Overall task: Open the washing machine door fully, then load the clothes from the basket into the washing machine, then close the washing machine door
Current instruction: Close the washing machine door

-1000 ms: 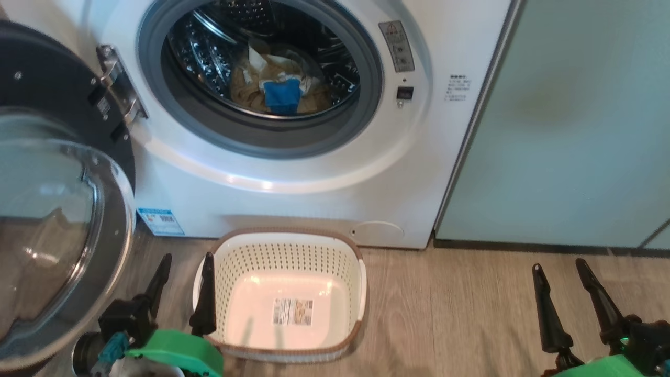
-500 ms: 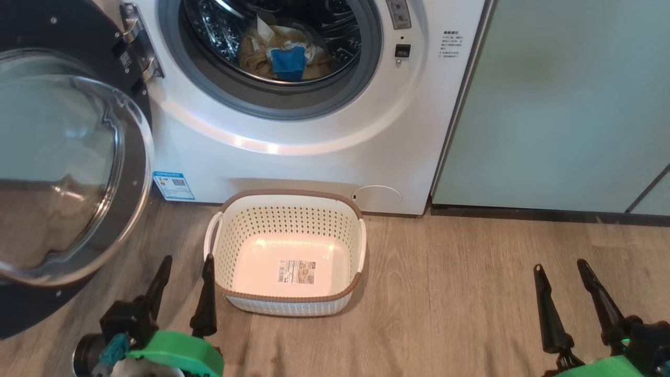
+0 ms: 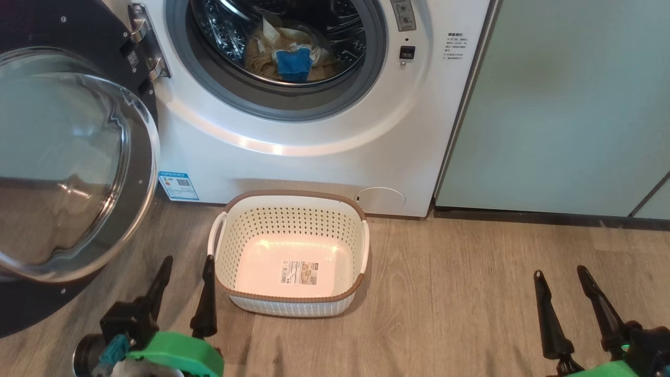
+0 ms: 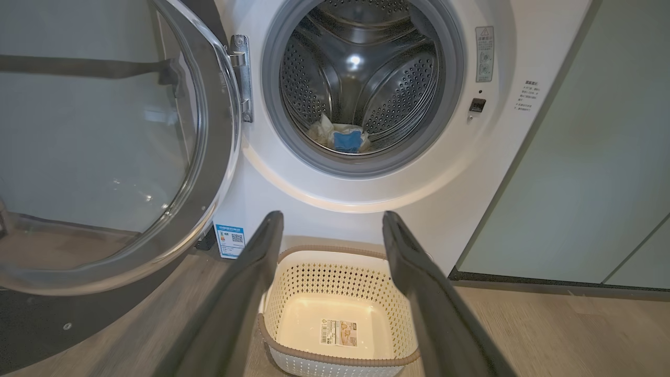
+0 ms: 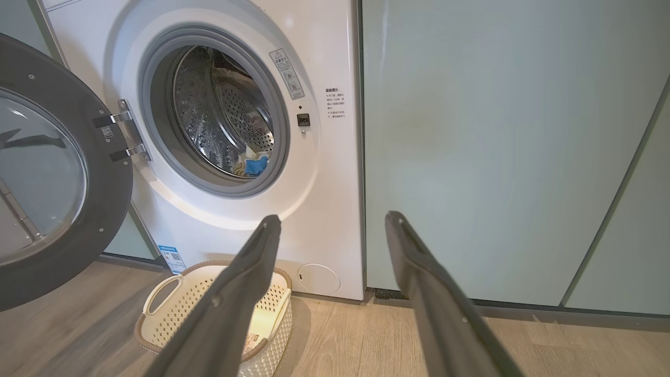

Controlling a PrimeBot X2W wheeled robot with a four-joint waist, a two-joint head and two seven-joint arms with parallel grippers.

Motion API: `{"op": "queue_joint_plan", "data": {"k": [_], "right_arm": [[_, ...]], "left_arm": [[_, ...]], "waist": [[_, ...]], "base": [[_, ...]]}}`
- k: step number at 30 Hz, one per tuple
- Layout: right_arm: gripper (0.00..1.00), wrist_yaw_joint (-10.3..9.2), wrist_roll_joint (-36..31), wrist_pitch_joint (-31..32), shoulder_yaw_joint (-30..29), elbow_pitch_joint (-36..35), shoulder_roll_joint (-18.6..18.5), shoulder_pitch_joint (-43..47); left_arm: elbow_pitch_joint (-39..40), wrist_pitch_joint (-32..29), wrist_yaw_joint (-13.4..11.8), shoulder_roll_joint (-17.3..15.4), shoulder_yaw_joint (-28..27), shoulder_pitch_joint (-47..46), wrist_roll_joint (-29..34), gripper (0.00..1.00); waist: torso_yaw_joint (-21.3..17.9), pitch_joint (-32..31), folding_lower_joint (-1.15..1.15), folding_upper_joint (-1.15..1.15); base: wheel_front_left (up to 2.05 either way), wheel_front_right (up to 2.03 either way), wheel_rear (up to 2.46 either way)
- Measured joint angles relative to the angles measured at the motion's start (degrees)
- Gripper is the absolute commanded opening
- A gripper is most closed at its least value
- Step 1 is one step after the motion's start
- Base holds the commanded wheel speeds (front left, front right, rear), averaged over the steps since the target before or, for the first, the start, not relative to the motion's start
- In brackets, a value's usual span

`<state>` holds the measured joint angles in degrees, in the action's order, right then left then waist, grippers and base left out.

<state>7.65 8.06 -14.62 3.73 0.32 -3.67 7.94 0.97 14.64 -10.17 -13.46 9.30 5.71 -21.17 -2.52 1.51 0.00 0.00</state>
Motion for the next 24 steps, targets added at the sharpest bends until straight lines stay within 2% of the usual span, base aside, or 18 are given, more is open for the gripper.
{"op": "queue_joint_plan", "data": {"k": [24], "right_arm": [[1.0,0.0,-0.02,0.0,-1.19,0.09,0.1,0.05]], "left_arm": [[0.08,0.0,0.49,0.05,0.29,0.04,0.49,1.0]], "waist": [[2.1,-0.11,0.0,0.0]], "base": [[0.0,0.0,0.0]]}}
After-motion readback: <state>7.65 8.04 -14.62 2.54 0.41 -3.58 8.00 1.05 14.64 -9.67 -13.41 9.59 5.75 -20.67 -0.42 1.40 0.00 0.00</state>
